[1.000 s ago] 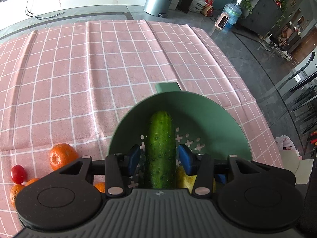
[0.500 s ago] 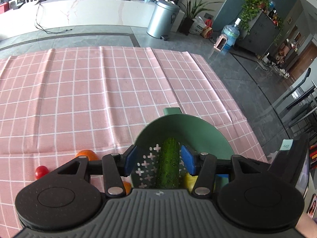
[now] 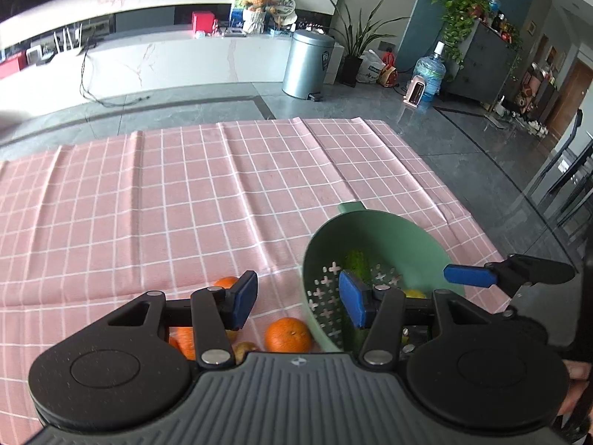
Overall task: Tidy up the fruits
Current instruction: 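Open both tools to drop cucumber and pomelo into the colander, withdraw, then grasp an orange with the left tool while the right tool grasps another orange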
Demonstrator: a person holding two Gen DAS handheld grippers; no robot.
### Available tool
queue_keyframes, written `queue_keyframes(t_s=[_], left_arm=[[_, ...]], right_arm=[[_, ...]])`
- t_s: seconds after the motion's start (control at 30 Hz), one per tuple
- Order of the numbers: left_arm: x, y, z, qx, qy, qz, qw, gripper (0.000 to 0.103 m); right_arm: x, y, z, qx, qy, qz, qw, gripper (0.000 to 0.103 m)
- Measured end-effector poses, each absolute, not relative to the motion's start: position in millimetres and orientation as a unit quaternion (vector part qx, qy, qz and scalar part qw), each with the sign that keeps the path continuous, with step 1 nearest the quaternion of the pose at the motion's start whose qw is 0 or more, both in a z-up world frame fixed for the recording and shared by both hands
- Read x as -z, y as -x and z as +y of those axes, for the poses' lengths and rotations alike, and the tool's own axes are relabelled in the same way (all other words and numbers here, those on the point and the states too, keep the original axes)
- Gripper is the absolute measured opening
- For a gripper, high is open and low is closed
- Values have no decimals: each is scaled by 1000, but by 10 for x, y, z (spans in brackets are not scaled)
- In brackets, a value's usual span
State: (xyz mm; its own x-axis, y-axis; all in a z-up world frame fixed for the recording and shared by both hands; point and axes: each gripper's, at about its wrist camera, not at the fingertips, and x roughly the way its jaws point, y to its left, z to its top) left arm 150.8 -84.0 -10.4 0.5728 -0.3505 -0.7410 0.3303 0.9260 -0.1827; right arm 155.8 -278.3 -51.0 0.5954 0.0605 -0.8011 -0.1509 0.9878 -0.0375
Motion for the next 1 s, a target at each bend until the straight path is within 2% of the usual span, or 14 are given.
queue_keyframes(t_s=[0.37,0.63,0.7,0.8,0.9,1.0], left_arm=[[58,-1231,-456,183,-9,370,911,60],[211,-1069,-72,173,13,373,911,60],[253,-1033,-17,164,0,376,912,60],[307,-1015,30,165,-14,386,908,51],[365,-1013,108,175,5,402,899,51],[422,-1036,205,175,21,407,896,50]], right_arm=[[330,-1048,-2495,-46,-75,371,925,76],[427,-738,-2344,-29,-143,320,936,76],[465,-680,-2293,-20,-154,311,938,76],[529,-605,-2188,-18,-160,302,940,76],[577,-554,-2055,-19,-141,300,943,75],[619,-562,-1957,-24,-125,303,944,68]])
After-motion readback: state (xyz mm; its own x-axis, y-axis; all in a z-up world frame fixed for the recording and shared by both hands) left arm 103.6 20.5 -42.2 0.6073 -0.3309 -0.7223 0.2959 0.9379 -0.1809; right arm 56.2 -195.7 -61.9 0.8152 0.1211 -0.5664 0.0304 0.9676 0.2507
